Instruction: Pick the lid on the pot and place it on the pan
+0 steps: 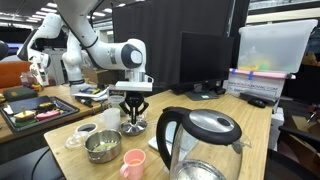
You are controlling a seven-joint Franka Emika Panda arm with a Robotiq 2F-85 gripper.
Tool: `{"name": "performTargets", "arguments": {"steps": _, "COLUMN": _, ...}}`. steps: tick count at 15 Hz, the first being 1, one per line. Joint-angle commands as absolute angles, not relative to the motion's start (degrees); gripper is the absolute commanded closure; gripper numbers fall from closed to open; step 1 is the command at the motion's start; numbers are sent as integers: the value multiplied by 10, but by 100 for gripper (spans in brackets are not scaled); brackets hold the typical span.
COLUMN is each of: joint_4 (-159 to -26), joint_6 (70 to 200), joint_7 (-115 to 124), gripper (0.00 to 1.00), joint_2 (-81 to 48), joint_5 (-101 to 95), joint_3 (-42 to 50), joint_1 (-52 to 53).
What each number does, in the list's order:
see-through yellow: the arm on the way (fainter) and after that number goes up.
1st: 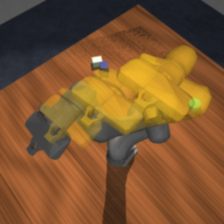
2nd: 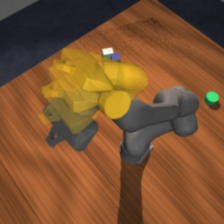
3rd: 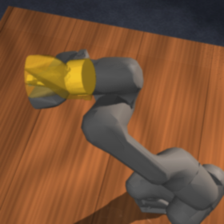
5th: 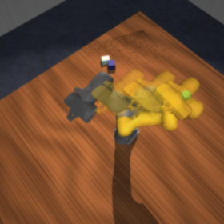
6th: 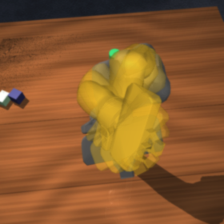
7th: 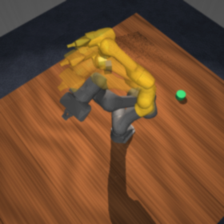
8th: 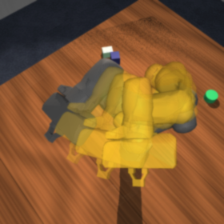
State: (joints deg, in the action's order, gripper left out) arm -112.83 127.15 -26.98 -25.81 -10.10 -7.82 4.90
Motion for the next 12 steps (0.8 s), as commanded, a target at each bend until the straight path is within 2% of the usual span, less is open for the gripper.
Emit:
{"name": "performTargets", "arguments": {"steps": 1, "joint_4": -1121, "joint_6": 1279, "joint_7": -269, "gripper": 99, "joint_2": -268, "joint_5": -96, "joint_3": -84, "joint_1": 44}}
{"name": "performTargets", "arguments": {"steps": 2, "joint_4": -1119, "joint_6": 1276, "joint_7": -269, "gripper": 72, "joint_2": -269, "joint_5": -95, "joint_3": -84, "joint_1": 43}}
{"name": "performTargets", "arguments": {"steps": 4, "joint_4": -1120, "joint_6": 1274, "joint_7": -270, "gripper": 69, "joint_2": -265, "joint_5": -97, "joint_3": -83, "joint_1": 43}}
{"name": "performTargets", "arguments": {"steps": 11, "joint_4": -1141, "joint_6": 1265, "joint_7": -288, "gripper": 20, "joint_2": -201, "joint_5": -80, "joint_3": -88, "joint_1": 35}}
{"name": "performTargets", "arguments": {"steps": 12, "joint_4": -1121, "joint_6": 1270, "joint_7": -272, "gripper": 13, "joint_2": -228, "joint_5": -92, "joint_3": -82, "joint_1": 45}}
